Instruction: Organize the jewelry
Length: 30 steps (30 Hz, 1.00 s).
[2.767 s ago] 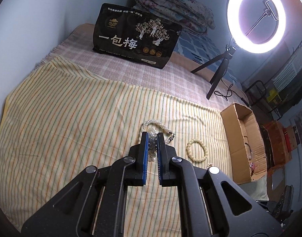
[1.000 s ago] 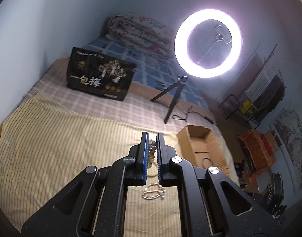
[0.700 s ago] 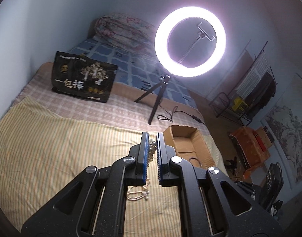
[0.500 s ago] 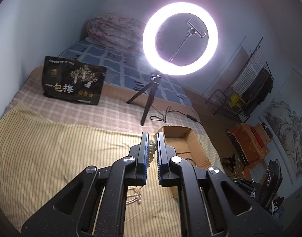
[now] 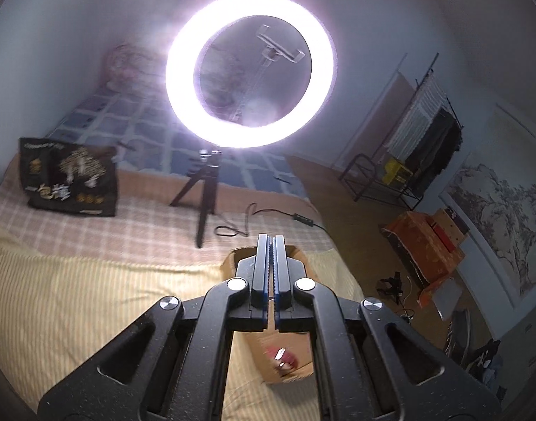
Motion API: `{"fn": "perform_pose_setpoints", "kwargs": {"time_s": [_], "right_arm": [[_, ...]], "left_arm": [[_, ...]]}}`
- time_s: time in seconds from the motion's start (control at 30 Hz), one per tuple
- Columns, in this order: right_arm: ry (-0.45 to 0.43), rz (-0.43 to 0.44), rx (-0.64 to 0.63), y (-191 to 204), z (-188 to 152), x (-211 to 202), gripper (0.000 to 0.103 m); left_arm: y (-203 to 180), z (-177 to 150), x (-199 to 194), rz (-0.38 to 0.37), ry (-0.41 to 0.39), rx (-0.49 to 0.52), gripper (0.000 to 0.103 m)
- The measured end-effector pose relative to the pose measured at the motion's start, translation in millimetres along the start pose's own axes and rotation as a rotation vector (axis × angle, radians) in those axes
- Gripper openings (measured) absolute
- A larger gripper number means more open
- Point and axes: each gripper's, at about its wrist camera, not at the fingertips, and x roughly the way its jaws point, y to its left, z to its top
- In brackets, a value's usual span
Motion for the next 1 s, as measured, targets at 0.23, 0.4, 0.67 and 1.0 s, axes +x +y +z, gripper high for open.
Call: {"fn": "perform_pose_setpoints", "kwargs": {"time_s": [0.23, 0.4, 0.67, 1.0], "right_arm": [[0.014, 0.014, 0.005, -4, -3, 3, 0.014], [0.047, 0.015, 0.017, -12, -5, 13, 0.014], [0.105, -0.019, 0.040, -27, -12, 33, 0.014], [0.078, -0.080, 0.038, -28, -12, 33, 0.058]], "left_arm": [[-19, 0, 36, -0.005, 0.072, 0.066, 0.000], [-9, -19, 54, 0.041, 0.130, 0.099, 0.000], [20, -44, 68, 0.108, 0.206, 0.127, 0.000], [66, -66, 52, 0.180, 0.253, 0.123, 0.038]]}}
